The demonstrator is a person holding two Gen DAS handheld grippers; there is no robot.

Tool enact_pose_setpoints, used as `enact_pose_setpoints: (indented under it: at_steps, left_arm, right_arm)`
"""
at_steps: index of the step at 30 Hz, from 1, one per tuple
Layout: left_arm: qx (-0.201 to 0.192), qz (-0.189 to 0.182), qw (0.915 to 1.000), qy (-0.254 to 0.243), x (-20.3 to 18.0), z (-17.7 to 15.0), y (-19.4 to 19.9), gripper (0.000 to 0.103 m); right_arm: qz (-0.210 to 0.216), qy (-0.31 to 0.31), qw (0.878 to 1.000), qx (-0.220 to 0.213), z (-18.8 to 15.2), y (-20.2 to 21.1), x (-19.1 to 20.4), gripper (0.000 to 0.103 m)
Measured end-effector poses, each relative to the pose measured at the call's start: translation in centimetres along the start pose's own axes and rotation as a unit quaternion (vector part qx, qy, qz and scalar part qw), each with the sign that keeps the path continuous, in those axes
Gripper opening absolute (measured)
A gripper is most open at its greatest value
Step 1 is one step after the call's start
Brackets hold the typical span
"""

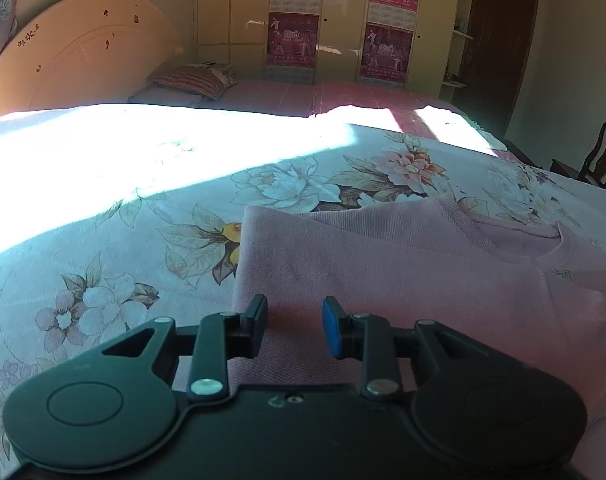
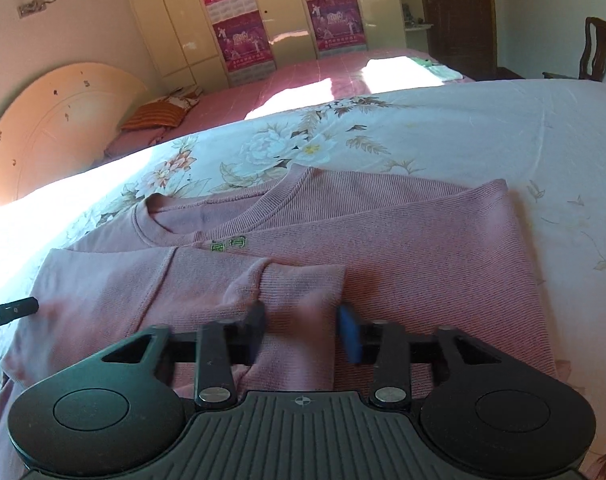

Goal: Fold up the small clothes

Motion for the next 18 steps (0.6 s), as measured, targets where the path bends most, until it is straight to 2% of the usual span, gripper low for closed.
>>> enact_pose_setpoints:
  at_steps: [4,5,6,9,12,15,18]
  left_arm:
    - [0.008,0.005,0.9999,0.004,0.2,0.3,-1.1,0.03]
    - [0.009,0.007,0.9999,0.002,0.2,0.2,-1.3,0.03]
    - [0.008,0.008,0.9999,-0.001,0.2,0.2,-1.4,0.031]
    - [0.007,0.01,0.9999,-0.005,0.1,0.3,-1.6,0.033]
    - [0.003,0.006,1.0,-0.001,0.0,0.4,-1.4,0.037]
    - [-0.003,-0.003,1.0,-0.004,-0.3,0.6,-1.1,0.039]
    - [-0.008,-0.01,0.9999,-0.007,-0.4,0.6,-0.9,0.044]
  right_arm:
    - [0.003,0.004,1.0,0.014,0.0,-1.3,0.5,0.081]
    - [0.002,0.009,1.0,0.015,0.0,-1.4,0.8,0.075]
    - [-0.004,0.021,1.0,0.015,-0.1,-1.5,1.2,0.059]
    - [0.001,0.035,0.999,0.018,-0.1,-1.6,1.9,0.03]
    - [0.008,0.043,0.999,0.005,0.2,-0.9,2.4,0.013]
    - [-0.007,0.071,0.997,-0.028,0.6,0.4,3.2,0.012]
    - [-0.05,0.098,0.993,-0.049,0.4,0.9,2.9,0.012]
Point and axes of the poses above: each gripper's, at about its wrist camera, not at the fingertips, and y roughly against the way its jaws point, x to its left, z to its top, the point moved 6 cm from there along -y, roughly the way its jaws point, and after that the axes turned 1 degree about -x, right-handed, at the moved point
